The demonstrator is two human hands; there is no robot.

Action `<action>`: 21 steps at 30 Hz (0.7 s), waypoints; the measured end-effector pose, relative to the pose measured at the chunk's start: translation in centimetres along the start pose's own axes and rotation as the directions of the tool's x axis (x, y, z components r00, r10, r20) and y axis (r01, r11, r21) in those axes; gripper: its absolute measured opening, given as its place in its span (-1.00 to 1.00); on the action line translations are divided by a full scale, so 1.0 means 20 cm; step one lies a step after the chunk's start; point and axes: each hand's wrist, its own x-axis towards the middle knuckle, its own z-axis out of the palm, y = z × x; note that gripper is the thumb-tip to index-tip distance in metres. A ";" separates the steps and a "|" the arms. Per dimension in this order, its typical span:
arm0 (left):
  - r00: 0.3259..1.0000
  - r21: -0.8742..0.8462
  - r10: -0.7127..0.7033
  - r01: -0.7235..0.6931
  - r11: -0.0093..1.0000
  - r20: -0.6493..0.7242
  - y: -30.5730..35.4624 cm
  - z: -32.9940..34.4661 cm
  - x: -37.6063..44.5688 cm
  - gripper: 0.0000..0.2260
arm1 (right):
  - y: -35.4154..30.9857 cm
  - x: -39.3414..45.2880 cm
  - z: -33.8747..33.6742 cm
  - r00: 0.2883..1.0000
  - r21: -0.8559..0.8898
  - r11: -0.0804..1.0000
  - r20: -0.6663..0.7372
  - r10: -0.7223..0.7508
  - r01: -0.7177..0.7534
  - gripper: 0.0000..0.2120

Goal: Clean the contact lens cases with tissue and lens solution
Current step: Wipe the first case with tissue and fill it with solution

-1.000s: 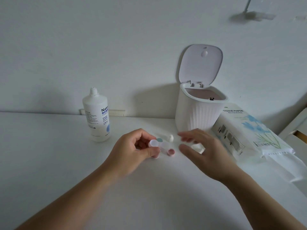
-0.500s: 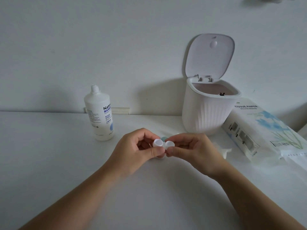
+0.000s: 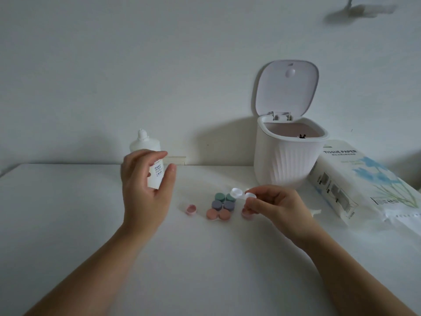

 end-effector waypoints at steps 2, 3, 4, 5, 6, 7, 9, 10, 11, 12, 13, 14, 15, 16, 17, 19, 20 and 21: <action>0.998 0.049 -0.046 0.048 0.998 -0.042 -0.05 -0.04 0.03 -0.71 | 0.01 0.00 0.00 1.000 -0.025 1.000 0.024 0.000 0.001 -0.93; 0.994 0.051 -0.101 0.103 0.993 -0.045 -0.08 -0.05 0.03 -0.63 | 0.00 -0.01 -0.01 0.999 -0.031 1.000 0.037 0.000 0.001 -0.97; 0.982 0.043 -0.187 0.189 0.981 -0.035 -0.10 -0.07 0.04 -0.53 | 0.00 -0.01 -0.01 0.999 -0.034 0.999 0.047 0.002 -0.001 -0.98; 0.953 0.030 -0.302 0.302 0.953 -0.013 -0.13 -0.09 0.05 -0.42 | -0.01 -0.01 0.00 0.998 -0.030 1.000 0.055 0.007 -0.006 -0.98; 0.907 0.016 -0.420 0.420 0.907 0.025 -0.16 -0.10 0.06 -0.32 | -0.01 -0.01 0.00 0.998 -0.020 1.000 0.057 0.014 -0.013 -0.97; 0.857 0.004 -0.509 0.510 0.860 0.080 -0.18 -0.11 0.06 -0.25 | -0.01 -0.01 0.00 0.998 -0.012 1.000 0.053 0.020 -0.019 -0.96; 0.795 0.006 -0.573 0.583 0.812 0.199 -0.23 -0.10 0.07 -0.21 | 0.00 -0.01 0.00 0.999 -0.006 1.000 0.044 0.021 -0.021 -0.95; 0.776 0.013 -0.583 0.598 0.801 0.239 -0.25 -0.10 0.06 -0.22 | 0.00 -0.01 0.00 0.999 0.000 1.000 0.042 0.019 -0.019 -0.95; 0.759 0.017 -0.594 0.613 0.790 0.265 -0.26 -0.10 0.06 -0.24 | 0.00 -0.01 0.00 0.999 0.009 1.000 0.043 0.019 -0.020 -0.95; 0.748 0.017 -0.603 0.624 0.781 0.279 -0.27 -0.10 0.06 -0.25 | 0.00 -0.01 0.00 0.999 0.015 1.000 0.046 0.020 -0.020 -0.96; 0.743 0.013 -0.606 0.629 0.777 0.285 -0.28 -0.10 0.06 -0.25 | 0.01 -0.01 -0.01 0.998 0.014 1.000 0.054 0.017 -0.018 -0.96; 0.743 0.008 -0.605 0.630 0.777 0.284 -0.28 -0.10 0.06 -0.25 | 0.01 -0.01 -0.01 0.998 0.005 1.000 0.063 0.012 -0.013 -0.96; 0.746 0.000 -0.604 0.629 0.777 0.281 -0.28 -0.10 0.07 -0.25 | 0.02 -0.01 -0.01 0.998 -0.004 1.000 0.070 0.010 -0.009 -0.95; 0.748 -0.007 -0.603 0.629 0.777 0.276 -0.28 -0.09 0.07 -0.24 | 0.02 -0.01 -0.01 0.997 -0.009 1.000 0.075 0.009 -0.008 -0.95; 0.750 -0.012 -0.603 0.629 0.777 0.272 -0.28 -0.08 0.07 -0.24 | 0.03 -0.01 -0.01 0.997 -0.010 1.000 0.080 0.008 -0.007 -0.95; 0.758 -0.015 -0.597 0.622 0.783 0.265 -0.28 -0.07 0.06 -0.29 | 0.03 -0.01 -0.01 0.996 -0.014 1.000 0.087 0.002 -0.001 -0.92; 0.764 -0.015 -0.591 0.615 0.789 0.260 -0.28 -0.06 0.05 -0.33 | 0.03 0.00 -0.01 0.996 -0.018 1.000 0.086 0.001 0.000 -0.89; 0.770 -0.016 -0.586 0.609 0.793 0.253 -0.28 -0.06 0.05 -0.36 | 0.04 0.00 0.00 0.997 -0.026 1.000 0.083 0.002 0.000 -0.84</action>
